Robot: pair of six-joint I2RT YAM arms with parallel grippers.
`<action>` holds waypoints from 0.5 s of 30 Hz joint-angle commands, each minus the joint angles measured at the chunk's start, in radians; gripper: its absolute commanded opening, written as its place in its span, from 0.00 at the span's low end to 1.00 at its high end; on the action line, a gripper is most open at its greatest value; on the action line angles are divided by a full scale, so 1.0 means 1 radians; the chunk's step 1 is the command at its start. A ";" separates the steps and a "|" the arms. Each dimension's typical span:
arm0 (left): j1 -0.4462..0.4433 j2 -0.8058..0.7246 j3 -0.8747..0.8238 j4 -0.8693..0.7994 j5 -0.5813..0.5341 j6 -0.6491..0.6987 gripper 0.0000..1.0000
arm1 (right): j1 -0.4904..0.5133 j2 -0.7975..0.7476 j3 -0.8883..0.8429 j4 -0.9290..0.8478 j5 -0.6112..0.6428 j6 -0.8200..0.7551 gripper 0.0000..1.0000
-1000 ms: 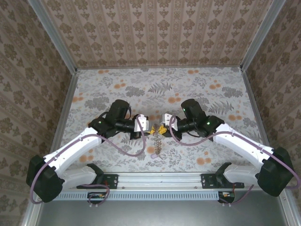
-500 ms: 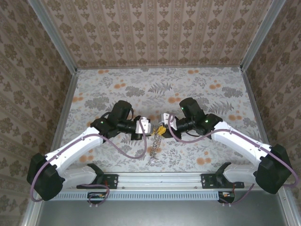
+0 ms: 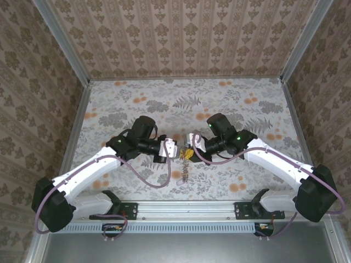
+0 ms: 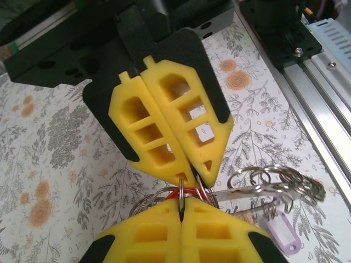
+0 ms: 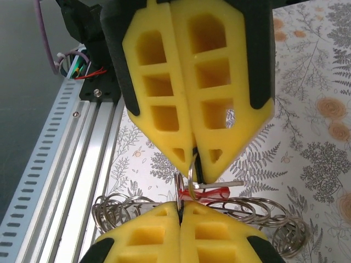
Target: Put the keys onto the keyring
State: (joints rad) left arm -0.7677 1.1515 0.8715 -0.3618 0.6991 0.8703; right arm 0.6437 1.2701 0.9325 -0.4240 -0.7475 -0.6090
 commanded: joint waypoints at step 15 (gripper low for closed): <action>-0.048 0.026 0.041 -0.105 -0.014 0.140 0.00 | -0.003 -0.003 0.037 -0.009 -0.006 -0.019 0.00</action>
State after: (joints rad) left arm -0.7956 1.1698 0.8799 -0.4187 0.6788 0.9611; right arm 0.6437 1.2701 0.9325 -0.4515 -0.7437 -0.6250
